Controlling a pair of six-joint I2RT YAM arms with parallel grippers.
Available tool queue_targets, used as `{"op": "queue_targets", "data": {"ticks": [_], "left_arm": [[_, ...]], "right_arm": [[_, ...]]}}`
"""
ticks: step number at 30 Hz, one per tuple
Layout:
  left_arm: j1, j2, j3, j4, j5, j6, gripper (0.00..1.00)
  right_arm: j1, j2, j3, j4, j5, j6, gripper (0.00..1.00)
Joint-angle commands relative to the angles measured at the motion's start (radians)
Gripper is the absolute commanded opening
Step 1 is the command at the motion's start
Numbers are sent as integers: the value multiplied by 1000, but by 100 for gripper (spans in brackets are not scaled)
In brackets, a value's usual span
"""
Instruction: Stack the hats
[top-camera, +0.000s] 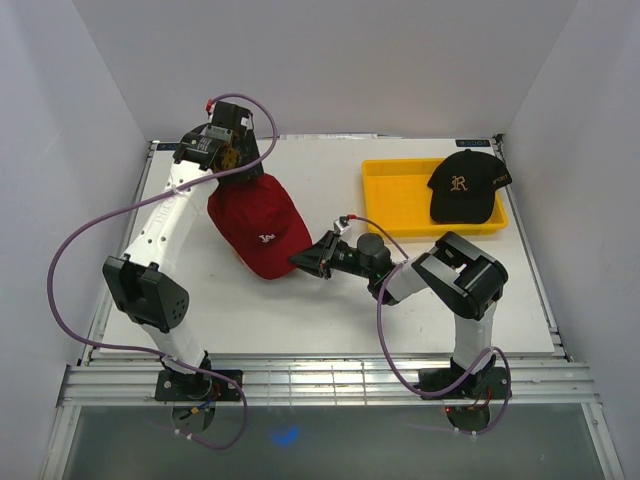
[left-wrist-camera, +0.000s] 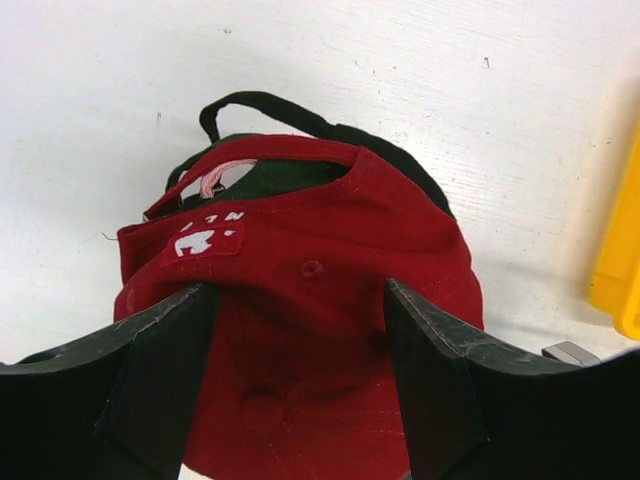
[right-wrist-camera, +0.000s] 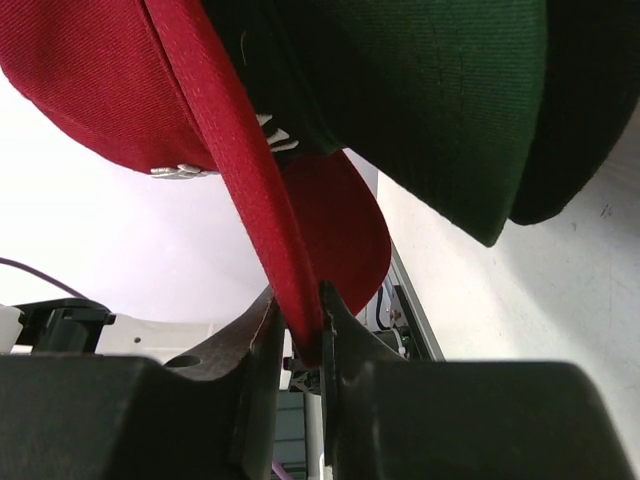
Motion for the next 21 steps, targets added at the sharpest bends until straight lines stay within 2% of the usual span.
{"op": "queue_targets", "data": {"ticks": [1, 21], "left_arm": [[3, -48, -19, 30, -11, 14, 78], [2, -154, -67, 39, 36, 38, 85]], "right_arm": [[-16, 43, -54, -155, 13, 16, 8], [-28, 70, -11, -287, 25, -12, 8]]}}
